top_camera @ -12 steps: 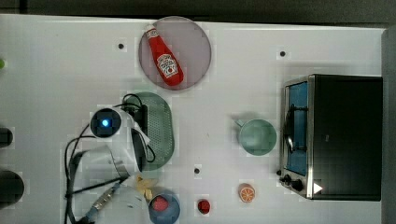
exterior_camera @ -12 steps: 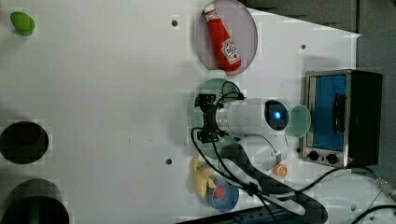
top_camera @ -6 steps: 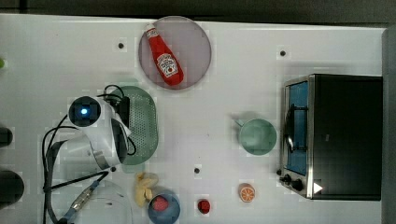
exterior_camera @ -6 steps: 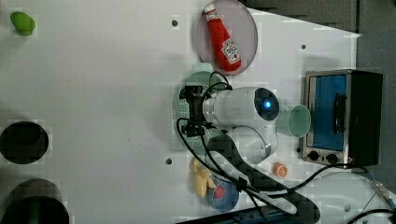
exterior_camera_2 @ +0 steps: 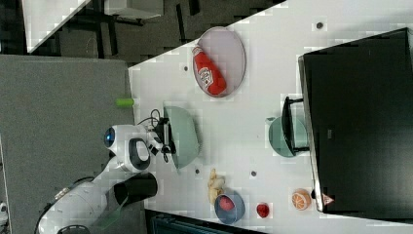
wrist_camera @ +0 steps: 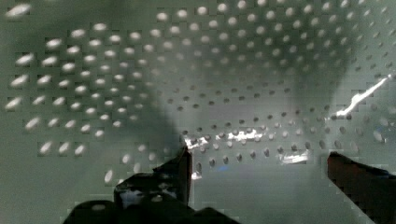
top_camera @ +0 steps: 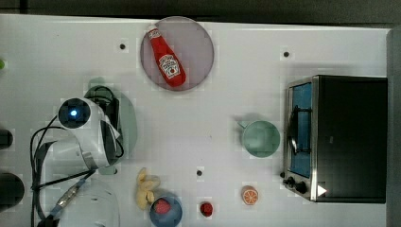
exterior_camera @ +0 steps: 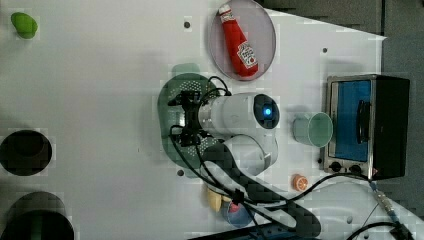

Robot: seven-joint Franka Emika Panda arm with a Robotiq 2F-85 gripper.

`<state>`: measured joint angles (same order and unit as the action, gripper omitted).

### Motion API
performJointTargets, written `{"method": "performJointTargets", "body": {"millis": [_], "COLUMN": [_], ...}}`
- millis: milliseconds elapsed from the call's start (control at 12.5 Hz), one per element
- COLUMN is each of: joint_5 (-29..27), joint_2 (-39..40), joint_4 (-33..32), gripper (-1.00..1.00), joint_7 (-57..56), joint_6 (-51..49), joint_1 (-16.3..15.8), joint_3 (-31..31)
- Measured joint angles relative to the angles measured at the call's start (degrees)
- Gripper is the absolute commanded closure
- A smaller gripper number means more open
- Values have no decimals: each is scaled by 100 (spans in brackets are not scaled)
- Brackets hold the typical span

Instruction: Drag strainer right to left.

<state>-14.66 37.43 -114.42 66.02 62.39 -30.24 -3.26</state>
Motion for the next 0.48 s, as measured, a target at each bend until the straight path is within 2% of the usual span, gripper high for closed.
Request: {"method": "performJointTargets", "body": {"millis": [160,480], "joint_5": [-113,-67], "joint_2": [53,109], "joint_4": [118,425], "gripper": [-100,-100], "joint_7": [196,325], "joint_6": [-11,62], "joint_1": [-241,-495], "joint_3": [72,56]}}
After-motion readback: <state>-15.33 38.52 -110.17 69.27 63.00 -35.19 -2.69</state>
